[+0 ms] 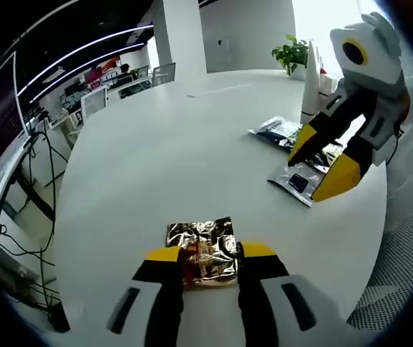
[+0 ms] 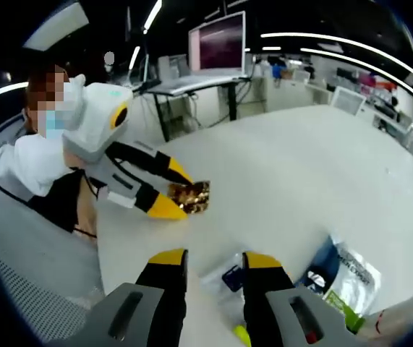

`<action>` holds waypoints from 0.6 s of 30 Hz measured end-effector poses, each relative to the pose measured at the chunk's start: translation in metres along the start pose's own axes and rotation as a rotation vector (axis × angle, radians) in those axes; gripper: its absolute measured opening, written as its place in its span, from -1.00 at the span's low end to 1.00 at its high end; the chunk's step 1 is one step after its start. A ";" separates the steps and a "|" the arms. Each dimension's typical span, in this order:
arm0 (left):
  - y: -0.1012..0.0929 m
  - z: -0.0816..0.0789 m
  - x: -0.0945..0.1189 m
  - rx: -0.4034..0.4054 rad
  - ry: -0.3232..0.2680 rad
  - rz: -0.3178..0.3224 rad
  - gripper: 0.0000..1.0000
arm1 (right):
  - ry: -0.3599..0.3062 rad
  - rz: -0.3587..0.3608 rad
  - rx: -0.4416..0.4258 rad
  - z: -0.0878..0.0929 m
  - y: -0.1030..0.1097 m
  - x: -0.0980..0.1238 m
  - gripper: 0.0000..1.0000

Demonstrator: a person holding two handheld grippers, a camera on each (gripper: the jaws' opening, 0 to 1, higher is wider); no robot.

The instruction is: Arrange the skincare products in the storage area until every visible bottle or jar stands upright without overlapping.

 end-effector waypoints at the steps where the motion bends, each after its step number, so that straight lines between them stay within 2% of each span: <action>1: 0.001 -0.001 0.000 -0.031 -0.005 -0.010 -0.45 | -0.002 -0.004 0.003 -0.001 0.001 0.000 -0.53; 2: 0.002 -0.002 0.000 -0.047 -0.012 -0.014 -0.28 | -0.002 -0.006 0.003 -0.001 0.002 -0.001 -0.53; 3: 0.001 -0.002 0.001 -0.035 -0.016 -0.012 -0.01 | -0.004 -0.010 0.002 -0.001 0.002 0.000 -0.53; 5: 0.000 -0.002 0.000 -0.031 -0.022 -0.001 0.24 | -0.005 -0.015 -0.002 -0.001 0.003 0.000 -0.53; 10: 0.006 0.002 -0.003 0.098 -0.040 0.029 0.20 | 0.004 -0.012 -0.007 0.001 0.000 0.001 -0.53; 11: 0.008 0.002 -0.003 0.104 -0.052 0.020 0.20 | 0.006 -0.009 -0.010 0.001 -0.001 0.001 -0.53; 14: 0.010 0.001 -0.003 0.090 -0.040 0.018 0.19 | 0.010 -0.005 -0.014 0.003 -0.002 0.002 -0.54; 18: 0.010 -0.003 0.000 0.081 -0.035 0.026 0.00 | 0.015 -0.005 -0.018 0.004 -0.003 0.001 -0.54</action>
Point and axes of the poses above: the point that each gripper's makers call its tool centre point, and the gripper's own axes: x roughly backward along the fingers, y roughly to its left, z roughly out of its underside, the point moved 8 cm from there along x, roughly backward along the fingers, and after that the axes turned 10 degrees about z, right-handed, at the moved point
